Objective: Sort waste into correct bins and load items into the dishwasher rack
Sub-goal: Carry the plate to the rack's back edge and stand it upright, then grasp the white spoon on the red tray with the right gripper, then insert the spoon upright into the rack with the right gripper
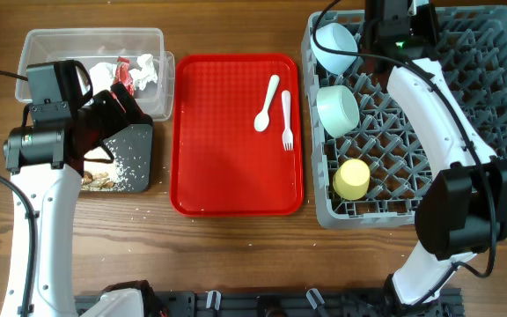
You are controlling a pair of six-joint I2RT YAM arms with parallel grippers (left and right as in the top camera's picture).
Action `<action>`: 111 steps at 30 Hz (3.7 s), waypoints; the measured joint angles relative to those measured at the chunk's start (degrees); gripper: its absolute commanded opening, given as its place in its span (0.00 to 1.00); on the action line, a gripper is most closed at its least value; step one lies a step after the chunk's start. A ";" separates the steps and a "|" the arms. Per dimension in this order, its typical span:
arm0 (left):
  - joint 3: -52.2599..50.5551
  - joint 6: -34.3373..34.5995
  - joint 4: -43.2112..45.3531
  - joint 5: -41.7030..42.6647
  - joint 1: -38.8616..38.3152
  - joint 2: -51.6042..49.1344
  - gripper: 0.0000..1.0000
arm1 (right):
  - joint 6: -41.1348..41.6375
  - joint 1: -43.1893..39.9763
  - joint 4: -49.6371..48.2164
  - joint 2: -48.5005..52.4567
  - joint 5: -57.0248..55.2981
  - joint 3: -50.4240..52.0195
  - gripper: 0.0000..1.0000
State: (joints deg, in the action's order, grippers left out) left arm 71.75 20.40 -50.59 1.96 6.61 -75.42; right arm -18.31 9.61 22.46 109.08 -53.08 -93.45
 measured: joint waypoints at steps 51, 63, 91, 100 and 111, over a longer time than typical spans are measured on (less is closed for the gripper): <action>0.00 0.00 0.00 0.00 0.00 0.00 1.00 | 58.40 21.09 16.11 12.15 54.40 0.00 0.61; 0.00 0.02 0.00 0.00 0.00 0.00 1.00 | 64.04 20.83 11.04 17.27 49.53 0.00 0.40; 0.00 0.00 0.00 0.00 0.00 0.00 1.00 | 38.32 20.33 10.93 2.73 60.59 -0.66 0.04; 0.00 0.00 0.00 -0.02 0.00 0.00 1.00 | 31.95 12.41 31.91 -21.84 47.06 -1.95 0.04; 0.00 0.00 0.00 0.00 0.00 0.00 1.00 | 25.31 -4.70 48.33 -21.75 42.93 11.23 0.04</action>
State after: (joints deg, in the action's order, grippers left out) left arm 71.75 20.40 -50.59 1.96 6.61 -75.42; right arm 7.01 4.91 70.78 87.33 -10.15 -82.21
